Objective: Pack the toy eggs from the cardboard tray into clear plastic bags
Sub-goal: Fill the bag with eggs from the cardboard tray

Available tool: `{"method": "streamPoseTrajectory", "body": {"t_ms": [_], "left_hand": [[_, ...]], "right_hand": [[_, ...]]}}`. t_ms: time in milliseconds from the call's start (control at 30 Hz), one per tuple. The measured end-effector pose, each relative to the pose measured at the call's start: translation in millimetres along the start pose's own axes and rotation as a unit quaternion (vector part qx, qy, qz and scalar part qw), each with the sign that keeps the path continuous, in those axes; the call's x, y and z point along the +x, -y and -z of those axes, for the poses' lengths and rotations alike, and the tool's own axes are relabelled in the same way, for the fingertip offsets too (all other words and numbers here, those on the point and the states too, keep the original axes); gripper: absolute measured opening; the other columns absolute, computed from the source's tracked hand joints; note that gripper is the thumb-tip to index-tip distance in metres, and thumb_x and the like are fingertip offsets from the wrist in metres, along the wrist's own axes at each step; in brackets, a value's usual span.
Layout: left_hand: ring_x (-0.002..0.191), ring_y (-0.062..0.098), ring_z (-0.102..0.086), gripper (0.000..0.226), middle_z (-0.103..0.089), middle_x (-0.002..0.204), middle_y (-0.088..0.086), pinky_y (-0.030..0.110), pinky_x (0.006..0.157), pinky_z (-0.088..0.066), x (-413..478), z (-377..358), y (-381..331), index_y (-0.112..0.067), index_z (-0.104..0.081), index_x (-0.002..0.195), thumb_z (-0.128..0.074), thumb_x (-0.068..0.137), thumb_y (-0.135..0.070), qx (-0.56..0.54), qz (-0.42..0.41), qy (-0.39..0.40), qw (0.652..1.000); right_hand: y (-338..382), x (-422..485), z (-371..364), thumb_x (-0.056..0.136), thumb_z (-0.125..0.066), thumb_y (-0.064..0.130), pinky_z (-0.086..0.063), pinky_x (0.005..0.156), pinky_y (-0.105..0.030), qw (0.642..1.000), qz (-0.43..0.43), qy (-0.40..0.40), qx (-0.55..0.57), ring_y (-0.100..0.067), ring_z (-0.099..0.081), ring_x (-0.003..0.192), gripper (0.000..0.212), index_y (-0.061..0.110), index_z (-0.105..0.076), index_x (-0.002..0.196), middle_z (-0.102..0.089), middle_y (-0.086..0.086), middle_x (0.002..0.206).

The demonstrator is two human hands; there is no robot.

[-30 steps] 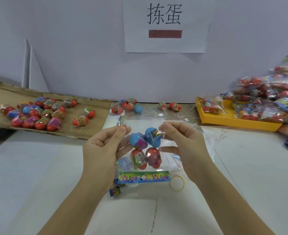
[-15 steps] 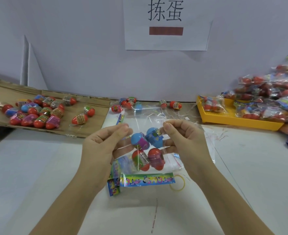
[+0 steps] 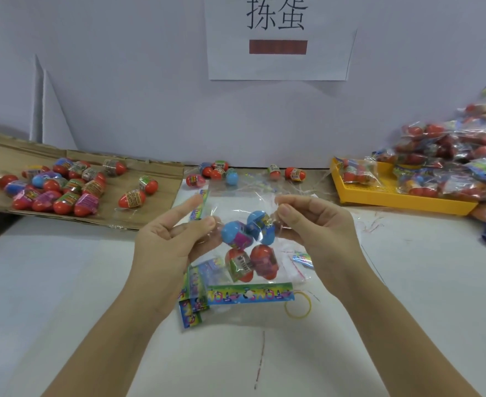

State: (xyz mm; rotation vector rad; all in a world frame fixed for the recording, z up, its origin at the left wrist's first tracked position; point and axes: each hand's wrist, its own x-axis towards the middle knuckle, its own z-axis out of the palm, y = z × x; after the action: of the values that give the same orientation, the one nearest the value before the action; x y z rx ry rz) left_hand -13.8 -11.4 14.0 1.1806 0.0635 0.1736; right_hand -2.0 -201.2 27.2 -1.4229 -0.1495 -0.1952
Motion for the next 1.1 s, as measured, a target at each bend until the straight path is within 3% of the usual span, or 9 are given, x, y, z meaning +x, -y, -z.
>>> {"method": "streamPoseTrajectory", "body": {"t_ms": [67, 167, 300, 433, 533, 867, 967, 1100], "left_hand": [[0.073, 0.014, -0.074, 0.042, -0.077, 0.081, 0.009, 0.018, 0.061, -0.057, -0.8, -1.4, 1.1, -0.02, -0.069, 0.104, -0.068, 0.063, -0.012, 0.015, 0.0, 0.005, 1.0], [0.069, 0.01, -0.072, 0.027, -0.076, 0.08, 0.005, 0.016, 0.061, -0.055, -1.8, -3.4, 0.0, -0.022, -0.075, 0.096, -0.062, 0.077, -0.007, 0.025, -0.013, 0.031, 0.999], [0.07, 0.004, -0.067, 0.048, -0.074, 0.076, -0.004, 0.015, 0.062, -0.053, -3.8, -3.4, -4.0, -0.027, -0.081, 0.08, -0.047, 0.092, 0.004, 0.028, -0.053, 0.076, 0.995], [0.071, 0.004, -0.068, 0.06, -0.072, 0.071, -0.008, 0.016, 0.063, -0.054, -5.2, -4.8, -4.9, -0.027, -0.077, 0.06, -0.041, 0.094, 0.008, 0.045, -0.085, 0.088, 0.992], [0.074, 0.007, -0.067, 0.062, -0.069, 0.071, -0.006, 0.018, 0.067, -0.055, -4.0, -2.0, -4.3, -0.024, -0.074, 0.057, -0.038, 0.094, 0.01, 0.052, -0.09, 0.115, 0.988], [0.059, -0.001, -0.058, 0.072, -0.06, 0.059, -0.012, 0.007, 0.054, -0.044, -7.9, 0.5, -6.8, -0.024, -0.063, 0.049, -0.025, 0.089, 0.021, 0.071, -0.096, 0.201, 0.972], [0.069, 0.0, -0.062, 0.066, -0.063, 0.065, -0.011, 0.008, 0.063, -0.046, -8.2, 0.7, -7.0, -0.024, -0.063, 0.048, -0.03, 0.087, 0.019, 0.082, -0.097, 0.201, 0.971], [0.109, 0.006, -0.063, 0.039, -0.073, 0.103, -0.006, 0.021, 0.082, -0.051, -9.0, 0.9, -7.0, -0.024, -0.06, 0.048, -0.038, 0.068, 0.001, 0.089, -0.075, 0.204, 0.972]], "right_hand": [[0.3, 0.4, 2.0, 0.086, -0.062, 0.002, -0.055, 0.061, -0.018, 1.0, 0.008, 0.009, -0.007, -0.01, -0.071, 0.068, 0.017, 0.017, -0.071, 0.086, -0.073, 0.003, 0.071], [1.8, 0.5, 3.7, 0.082, -0.064, 0.009, -0.055, 0.064, -0.02, 0.999, 0.016, 0.043, 0.009, -0.012, -0.07, 0.071, 0.015, 0.021, -0.074, 0.081, -0.073, 0.0, 0.074], [6.4, 0.8, 7.6, 0.073, -0.064, 0.02, -0.056, 0.066, -0.023, 0.992, 0.014, 0.115, 0.052, -0.013, -0.07, 0.074, 0.014, 0.026, -0.076, 0.076, -0.072, 0.0, 0.074], [10.2, 0.5, 12.2, 0.072, -0.067, 0.023, -0.055, 0.071, -0.025, 0.985, 0.033, 0.15, 0.074, -0.012, -0.068, 0.074, 0.012, 0.025, -0.077, 0.078, -0.071, 0.002, 0.073], [12.0, 0.8, 16.5, 0.067, -0.07, 0.027, -0.056, 0.073, -0.028, 0.983, 0.038, 0.158, 0.081, -0.014, -0.069, 0.075, 0.016, 0.021, -0.077, 0.079, -0.071, 0.002, 0.075], [16.4, 1.6, 25.5, 0.069, -0.074, 0.034, -0.057, 0.076, -0.029, 0.978, 0.072, 0.195, 0.036, -0.012, -0.07, 0.081, 0.018, 0.025, -0.077, 0.083, -0.073, 0.005, 0.08], [16.4, 1.6, 25.1, 0.067, -0.074, 0.032, -0.058, 0.078, -0.036, 0.979, 0.064, 0.188, 0.041, -0.016, -0.069, 0.08, 0.017, 0.022, -0.077, 0.081, -0.072, 0.002, 0.079], [19.1, 1.0, 23.7, 0.067, -0.069, 0.02, -0.058, 0.067, -0.031, 0.977, 0.044, 0.192, 0.078, -0.018, -0.07, 0.075, 0.012, 0.016, -0.077, 0.076, -0.069, -0.003, 0.072]]}}
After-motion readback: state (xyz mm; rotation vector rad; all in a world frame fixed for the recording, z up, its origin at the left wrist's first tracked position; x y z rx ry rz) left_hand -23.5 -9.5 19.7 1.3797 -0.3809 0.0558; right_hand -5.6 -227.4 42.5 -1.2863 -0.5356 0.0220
